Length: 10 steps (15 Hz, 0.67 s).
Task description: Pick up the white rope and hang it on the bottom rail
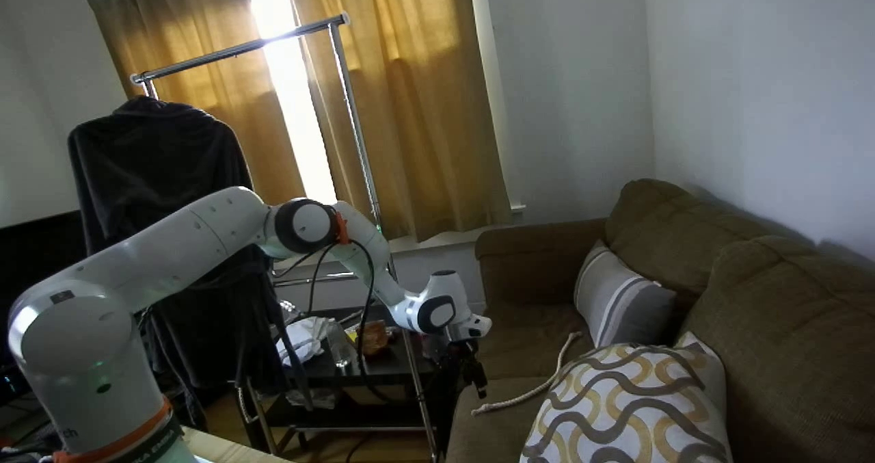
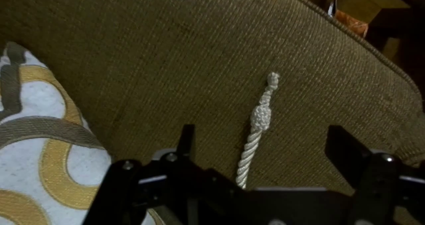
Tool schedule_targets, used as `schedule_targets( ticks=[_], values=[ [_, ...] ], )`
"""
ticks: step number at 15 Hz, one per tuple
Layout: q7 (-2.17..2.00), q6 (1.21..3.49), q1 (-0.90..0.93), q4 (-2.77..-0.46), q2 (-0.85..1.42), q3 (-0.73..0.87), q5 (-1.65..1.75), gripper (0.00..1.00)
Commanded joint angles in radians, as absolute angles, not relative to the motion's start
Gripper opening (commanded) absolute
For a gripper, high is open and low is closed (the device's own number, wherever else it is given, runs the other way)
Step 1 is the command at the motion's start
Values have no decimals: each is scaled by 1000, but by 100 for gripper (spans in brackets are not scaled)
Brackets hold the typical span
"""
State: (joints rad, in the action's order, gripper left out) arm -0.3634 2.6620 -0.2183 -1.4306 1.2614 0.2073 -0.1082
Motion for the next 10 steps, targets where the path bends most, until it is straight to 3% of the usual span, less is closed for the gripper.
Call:
schedule_targets(
  ticks=[1,8,9,10],
  values=[
    [-343,2738,-211,-1292,1400,219,-112,100],
    [-319,2792,-219,-1121,1555,223,-110,100],
    [-313,2822,-213,-1220,1486,217,-102,100],
    [-313,2825,-212,-1210,1496,220,-103,90]
  ],
)
